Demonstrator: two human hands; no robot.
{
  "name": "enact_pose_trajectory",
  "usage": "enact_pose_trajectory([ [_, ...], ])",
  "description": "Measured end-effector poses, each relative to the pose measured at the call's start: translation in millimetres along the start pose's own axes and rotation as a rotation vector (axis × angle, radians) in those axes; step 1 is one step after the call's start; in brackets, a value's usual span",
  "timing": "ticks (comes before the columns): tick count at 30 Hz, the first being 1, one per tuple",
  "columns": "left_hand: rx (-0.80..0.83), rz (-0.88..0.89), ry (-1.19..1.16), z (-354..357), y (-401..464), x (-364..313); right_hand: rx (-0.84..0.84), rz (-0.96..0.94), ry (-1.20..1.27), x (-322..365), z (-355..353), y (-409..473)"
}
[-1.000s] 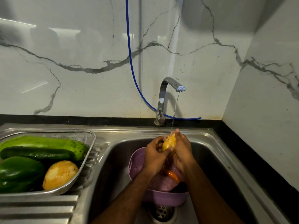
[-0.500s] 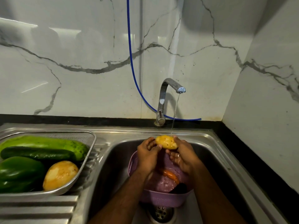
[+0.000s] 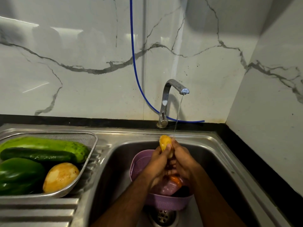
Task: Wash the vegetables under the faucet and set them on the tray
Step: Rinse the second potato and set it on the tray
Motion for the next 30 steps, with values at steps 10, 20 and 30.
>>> enact_pose_trajectory([
  [10,0.007,0.086,0.218,-5,1,-6,-0.032,-0.132,0.053,13,5,5],
  [20,0.051,0.040,0.082,-4,0,-7,0.101,-0.060,0.261,9,-4,1],
  [30,0.025,0.079,0.255,-3,-4,-8,-0.067,-0.229,0.053,13,-1,10],
])
Point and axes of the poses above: each hand's wrist, its own y-axis towards the middle knuckle, its own z-axis out of the palm, x = y × z, the point moved 5 cm from there along y, towards the middle knuckle, and after that the axes turned 1 degree about -z, right-handed, at the moved point
